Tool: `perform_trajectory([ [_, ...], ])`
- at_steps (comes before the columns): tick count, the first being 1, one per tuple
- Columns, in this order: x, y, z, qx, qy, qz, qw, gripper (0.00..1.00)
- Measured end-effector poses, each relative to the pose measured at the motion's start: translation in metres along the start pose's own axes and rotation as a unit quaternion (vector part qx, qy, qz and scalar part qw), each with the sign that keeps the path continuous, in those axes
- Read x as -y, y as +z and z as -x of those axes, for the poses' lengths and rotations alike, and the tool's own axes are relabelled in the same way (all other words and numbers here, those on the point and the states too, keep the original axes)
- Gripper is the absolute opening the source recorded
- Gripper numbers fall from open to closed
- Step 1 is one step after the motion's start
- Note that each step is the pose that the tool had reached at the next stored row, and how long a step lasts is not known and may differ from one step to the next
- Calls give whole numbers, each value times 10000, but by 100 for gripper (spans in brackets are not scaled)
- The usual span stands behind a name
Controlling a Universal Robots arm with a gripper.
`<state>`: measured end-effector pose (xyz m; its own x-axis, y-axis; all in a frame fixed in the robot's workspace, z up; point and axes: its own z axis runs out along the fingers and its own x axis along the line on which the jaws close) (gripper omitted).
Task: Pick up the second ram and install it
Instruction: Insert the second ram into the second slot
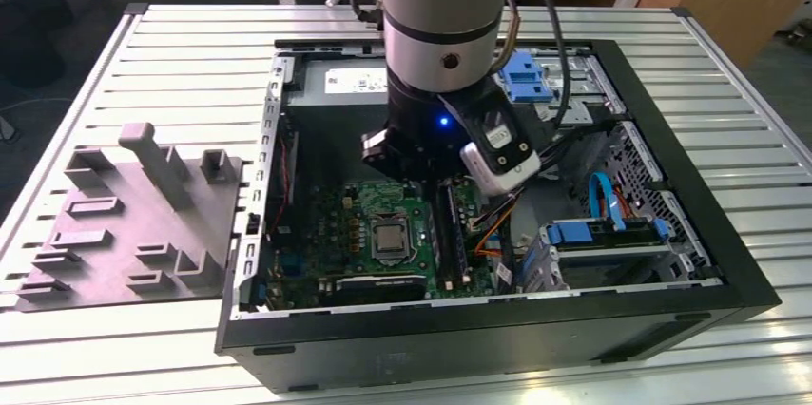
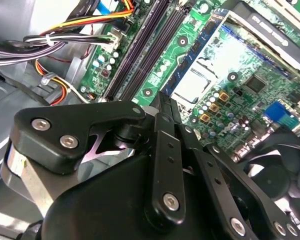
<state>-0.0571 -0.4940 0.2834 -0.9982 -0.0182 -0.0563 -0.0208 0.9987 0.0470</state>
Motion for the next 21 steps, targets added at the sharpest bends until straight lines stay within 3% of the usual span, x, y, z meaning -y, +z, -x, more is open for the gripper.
perform_trajectory([
  [8,6,130,-4,7,47,35,10000,11],
  [15,9,181,-5,8,48,44,10000,11],
  [21,12,238,38,7,48,44,10000,11],
])
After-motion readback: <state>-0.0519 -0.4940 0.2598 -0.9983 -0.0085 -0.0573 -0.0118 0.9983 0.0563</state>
